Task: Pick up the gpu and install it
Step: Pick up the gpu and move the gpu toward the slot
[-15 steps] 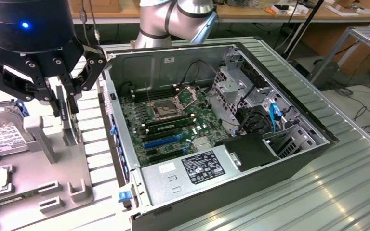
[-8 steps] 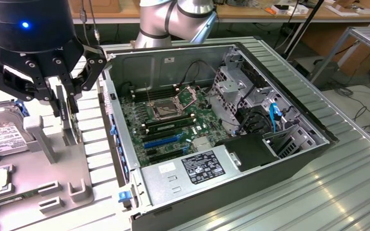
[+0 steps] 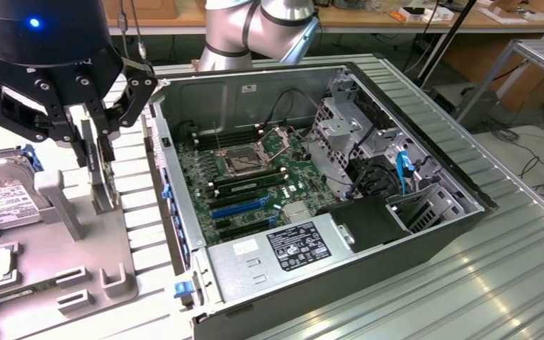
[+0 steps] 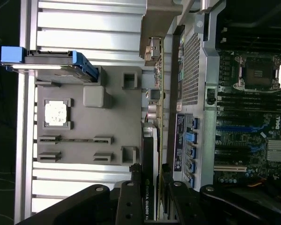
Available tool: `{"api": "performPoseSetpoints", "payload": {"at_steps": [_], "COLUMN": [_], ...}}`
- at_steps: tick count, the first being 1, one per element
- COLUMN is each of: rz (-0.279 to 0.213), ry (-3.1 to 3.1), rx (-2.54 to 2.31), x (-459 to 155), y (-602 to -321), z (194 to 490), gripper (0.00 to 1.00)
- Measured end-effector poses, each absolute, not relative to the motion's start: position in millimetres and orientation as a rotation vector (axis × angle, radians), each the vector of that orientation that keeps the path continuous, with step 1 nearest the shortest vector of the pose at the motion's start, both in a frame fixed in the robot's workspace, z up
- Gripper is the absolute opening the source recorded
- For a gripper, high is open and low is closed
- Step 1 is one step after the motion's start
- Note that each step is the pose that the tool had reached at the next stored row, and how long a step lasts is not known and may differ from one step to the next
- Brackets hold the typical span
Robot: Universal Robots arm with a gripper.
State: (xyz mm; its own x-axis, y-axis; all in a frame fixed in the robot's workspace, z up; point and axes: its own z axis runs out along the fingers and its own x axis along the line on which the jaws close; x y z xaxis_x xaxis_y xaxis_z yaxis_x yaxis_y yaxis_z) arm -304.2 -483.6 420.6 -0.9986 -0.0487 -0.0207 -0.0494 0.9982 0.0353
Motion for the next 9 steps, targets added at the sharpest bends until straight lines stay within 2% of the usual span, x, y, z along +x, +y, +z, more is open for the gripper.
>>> {"api": "performPoseSetpoints", "payload": {"at_steps": [9], "rz": [0.056], "ry": [3.121], "rx": [-0.077], "x": [-297.1], "y": [-483.6], "z": [421.0], "gripper": [0.27]}}
